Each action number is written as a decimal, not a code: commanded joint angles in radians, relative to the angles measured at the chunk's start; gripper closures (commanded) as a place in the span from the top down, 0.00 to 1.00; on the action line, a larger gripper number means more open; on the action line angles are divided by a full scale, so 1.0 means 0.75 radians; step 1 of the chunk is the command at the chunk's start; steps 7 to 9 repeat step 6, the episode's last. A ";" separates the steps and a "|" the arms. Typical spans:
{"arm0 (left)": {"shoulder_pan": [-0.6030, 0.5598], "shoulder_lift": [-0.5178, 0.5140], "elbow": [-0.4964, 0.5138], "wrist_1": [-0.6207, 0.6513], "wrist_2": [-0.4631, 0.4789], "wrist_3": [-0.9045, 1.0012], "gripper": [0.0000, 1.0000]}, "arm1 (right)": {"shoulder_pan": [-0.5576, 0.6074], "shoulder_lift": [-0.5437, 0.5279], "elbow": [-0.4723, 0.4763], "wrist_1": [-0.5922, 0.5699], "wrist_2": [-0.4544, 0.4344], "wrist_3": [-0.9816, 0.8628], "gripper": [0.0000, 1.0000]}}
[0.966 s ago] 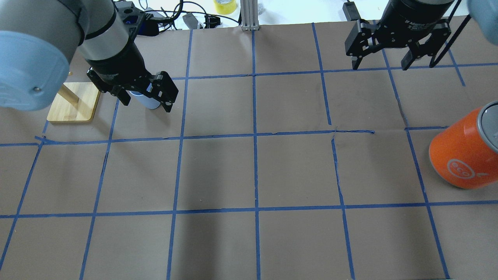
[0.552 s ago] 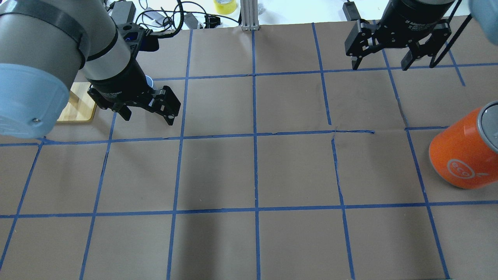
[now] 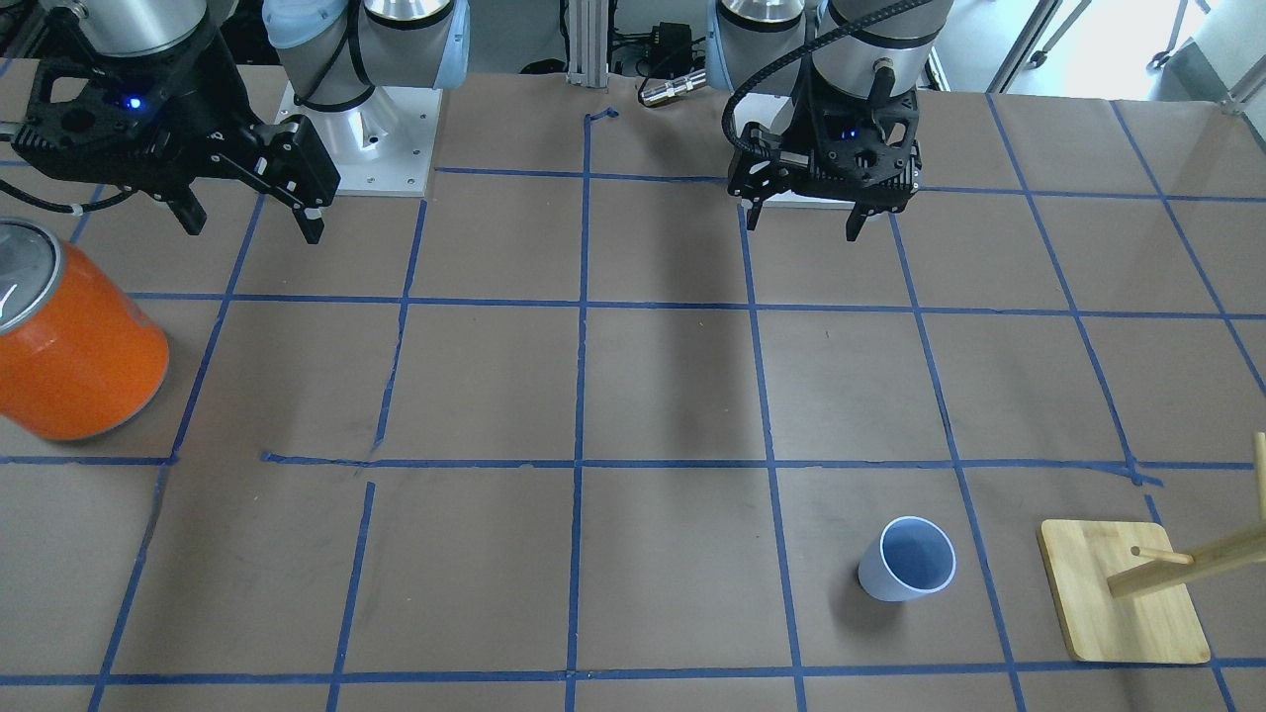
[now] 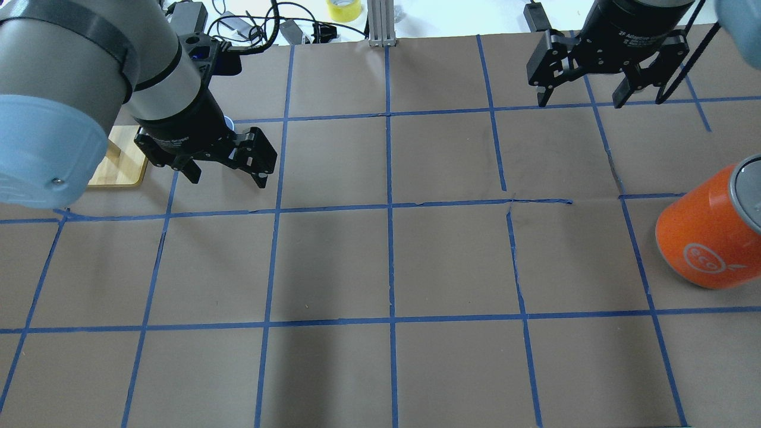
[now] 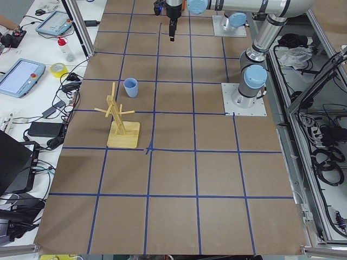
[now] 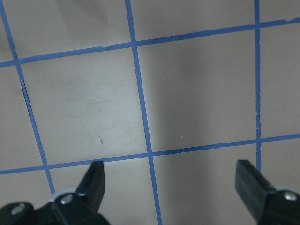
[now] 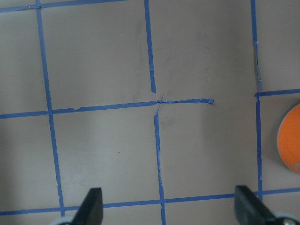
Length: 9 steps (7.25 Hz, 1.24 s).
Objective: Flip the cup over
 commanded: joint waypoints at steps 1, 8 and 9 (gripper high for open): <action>0.002 0.002 -0.002 0.000 -0.001 0.009 1.00 | 0.000 0.003 0.000 -0.001 0.001 0.000 1.00; 0.010 0.006 0.000 0.000 -0.001 0.015 1.00 | 0.000 0.005 0.000 0.001 0.001 0.000 1.00; 0.010 0.006 0.000 0.000 -0.001 0.015 1.00 | 0.000 0.005 0.000 0.001 0.001 0.000 1.00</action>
